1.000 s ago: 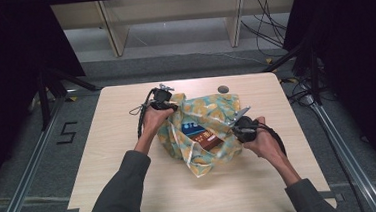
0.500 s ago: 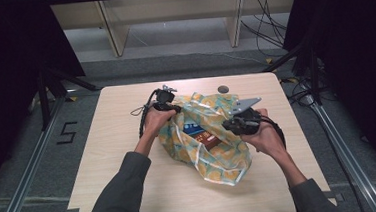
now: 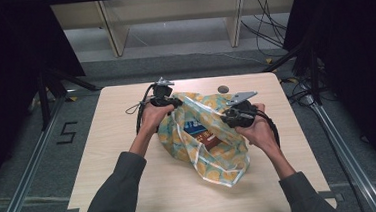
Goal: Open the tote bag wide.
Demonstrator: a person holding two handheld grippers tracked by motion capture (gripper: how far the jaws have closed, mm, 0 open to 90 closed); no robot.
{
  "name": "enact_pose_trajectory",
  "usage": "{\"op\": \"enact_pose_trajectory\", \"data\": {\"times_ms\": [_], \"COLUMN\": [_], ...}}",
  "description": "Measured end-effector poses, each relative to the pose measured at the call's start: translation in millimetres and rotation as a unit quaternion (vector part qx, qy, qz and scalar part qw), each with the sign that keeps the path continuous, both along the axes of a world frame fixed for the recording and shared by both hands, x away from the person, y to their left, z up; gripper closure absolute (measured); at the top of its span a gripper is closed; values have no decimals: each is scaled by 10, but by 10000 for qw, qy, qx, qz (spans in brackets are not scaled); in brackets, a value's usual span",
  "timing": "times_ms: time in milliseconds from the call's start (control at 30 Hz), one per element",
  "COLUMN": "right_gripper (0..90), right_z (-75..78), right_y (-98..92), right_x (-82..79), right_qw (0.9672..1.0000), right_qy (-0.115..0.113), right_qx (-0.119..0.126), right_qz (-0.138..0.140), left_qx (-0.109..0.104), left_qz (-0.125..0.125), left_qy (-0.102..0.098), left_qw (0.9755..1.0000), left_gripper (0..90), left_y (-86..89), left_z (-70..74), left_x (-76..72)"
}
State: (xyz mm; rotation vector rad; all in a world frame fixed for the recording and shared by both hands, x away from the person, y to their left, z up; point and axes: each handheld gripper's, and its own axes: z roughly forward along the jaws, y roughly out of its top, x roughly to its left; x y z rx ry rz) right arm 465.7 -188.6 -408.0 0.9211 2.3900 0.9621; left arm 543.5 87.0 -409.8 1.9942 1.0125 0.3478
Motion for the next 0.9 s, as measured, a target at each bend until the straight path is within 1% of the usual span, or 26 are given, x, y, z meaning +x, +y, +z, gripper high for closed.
{"op": "enact_pose_trajectory", "data": {"times_ms": [33,67,100,133,167,200,267,300,333,367,400,433,467,500,533,567,600,633,667,700,733,767,800,833,867,900], "right_gripper": [668,653,638,623,606,588,587,648,748,848,893,900,900,900,900,900,900,900,900,900,900,900,900,900,900,900], "right_z": [50,102,130,118,97,46,-90,-138,-195,-234,-241,-224,-202,-194,-182,-156,-154,-163,-191,-226,-268,-307,-345,-374,-399,-422], "right_y": [33,55,98,151,199,263,381,402,421,416,381,319,260,211,171,136,123,103,92,71,42,9,-21,-53,-67,-77], "right_x": [-65,-97,-132,-144,-137,-127,-58,-4,41,91,146,213,277,349,412,470,526,588,636,685,729,766,799,827,844,863], "right_qw": [9997,9991,9984,9973,9970,9976,9995,9992,9991,9987,9988,9989,9991,9993,9993,9987,9982,9978,9969,9957,9945,9940,9939,9933,9925,9926], "right_qy": [7,-146,-56,15,153,199,129,264,260,190,148,113,126,97,80,146,144,123,210,239,294,388,428,447,485,508], "right_qx": [225,334,470,601,582,447,95,-123,-259,-427,-459,-442,-394,-334,-303,-367,-398,-499,-561,-691,-786,-762,-688,-753,-789,-781], "right_qz": [42,222,308,419,488,480,282,289,230,194,118,84,-27,-107,-216,-316,-424,-427,-501,-573,-626,-686,-753,-749,-793,-779], "left_qx": [-8,-56,-93,-113,-91,-80,-114,-91,-37,46,87,125,80,89,148,194,273,302,334,410,433,435,383,351,343,399], "left_qz": [-4,18,55,40,31,24,40,35,2,-38,-52,-114,-138,-178,-234,-280,-371,-452,-481,-519,-453,-453,-504,-573,-708,-874], "left_qy": [19,32,60,89,98,89,91,96,97,68,48,60,102,111,111,122,88,110,147,157,122,90,22,-99,-203,-280], "left_qw": [10000,10000,9999,9999,9999,9999,9999,9999,9999,10000,9999,9998,9998,9997,9996,9993,9989,9985,9982,9977,9980,9980,9980,9977,9967,9950], "left_gripper": [892,892,892,892,892,891,891,891,891,890,888,887,884,883,882,880,877,867,848,816,782,740,720,715,716,717], "left_y": [0,-2,-8,-17,-31,-40,-45,-42,-36,-28,-25,-18,-28,-48,-76,-115,-147,-174,-194,-196,-195,-186,-181,-186,-210,-256], "left_z": [-3,-10,-20,-30,-35,-36,-33,-34,-33,-31,-36,-46,-67,-87,-102,-114,-121,-134,-148,-151,-150,-131,-99,-55,-19,-5], "left_x": [7,15,19,20,19,18,15,13,11,9,5,0,-10,-21,-33,-49,-65,-83,-106,-124,-150,-187,-245,-328,-429,-546]}}
